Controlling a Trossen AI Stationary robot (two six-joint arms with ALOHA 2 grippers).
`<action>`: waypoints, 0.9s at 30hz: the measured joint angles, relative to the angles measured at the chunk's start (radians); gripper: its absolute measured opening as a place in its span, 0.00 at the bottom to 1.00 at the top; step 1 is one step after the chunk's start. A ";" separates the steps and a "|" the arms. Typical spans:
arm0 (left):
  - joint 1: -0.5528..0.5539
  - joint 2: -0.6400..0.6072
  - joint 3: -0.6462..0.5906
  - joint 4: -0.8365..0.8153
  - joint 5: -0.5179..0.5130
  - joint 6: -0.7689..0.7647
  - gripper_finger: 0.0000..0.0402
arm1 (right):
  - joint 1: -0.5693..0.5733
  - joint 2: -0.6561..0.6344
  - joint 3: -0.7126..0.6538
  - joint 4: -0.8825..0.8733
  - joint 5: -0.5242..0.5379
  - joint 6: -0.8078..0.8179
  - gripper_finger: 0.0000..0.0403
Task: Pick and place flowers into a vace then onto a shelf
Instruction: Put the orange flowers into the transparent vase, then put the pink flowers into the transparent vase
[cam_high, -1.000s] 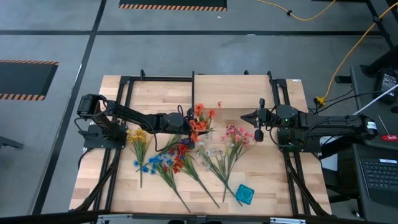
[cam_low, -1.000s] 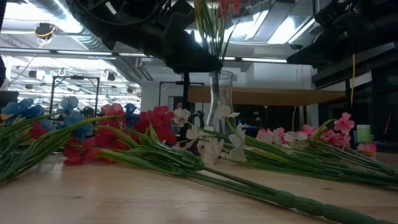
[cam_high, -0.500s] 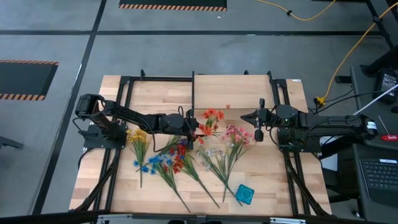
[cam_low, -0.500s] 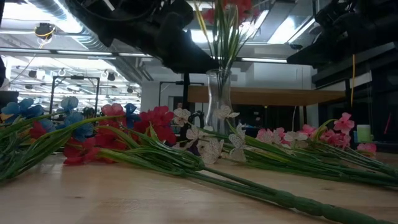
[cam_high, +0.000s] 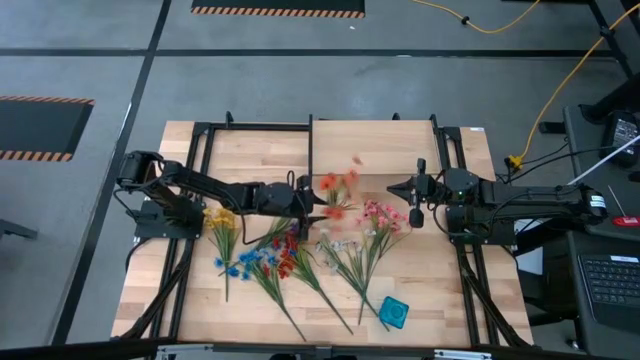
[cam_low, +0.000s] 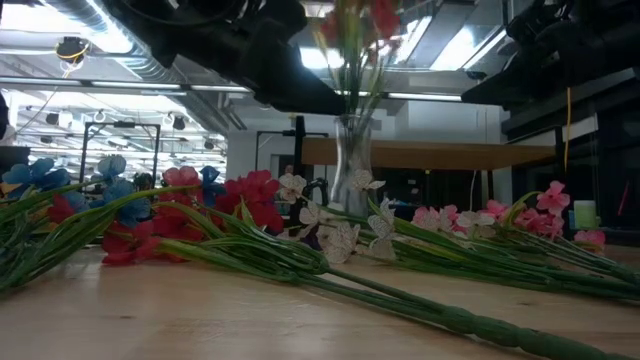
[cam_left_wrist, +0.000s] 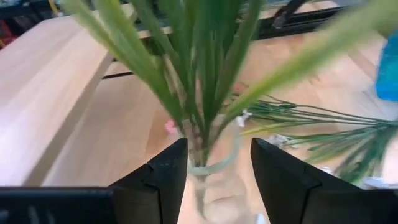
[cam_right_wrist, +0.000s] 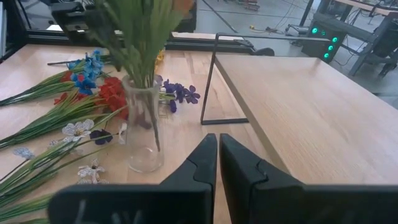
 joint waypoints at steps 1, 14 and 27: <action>0.002 0.000 0.000 0.001 -0.002 0.000 0.43 | 0.000 0.000 0.000 0.000 0.000 0.000 0.06; -0.016 -0.042 -0.002 -0.004 -0.003 0.072 0.43 | 0.000 0.000 0.000 -0.001 0.000 0.000 0.06; -0.023 -0.271 -0.002 -0.349 0.000 0.010 0.43 | 0.000 0.000 0.000 -0.005 0.000 0.000 0.06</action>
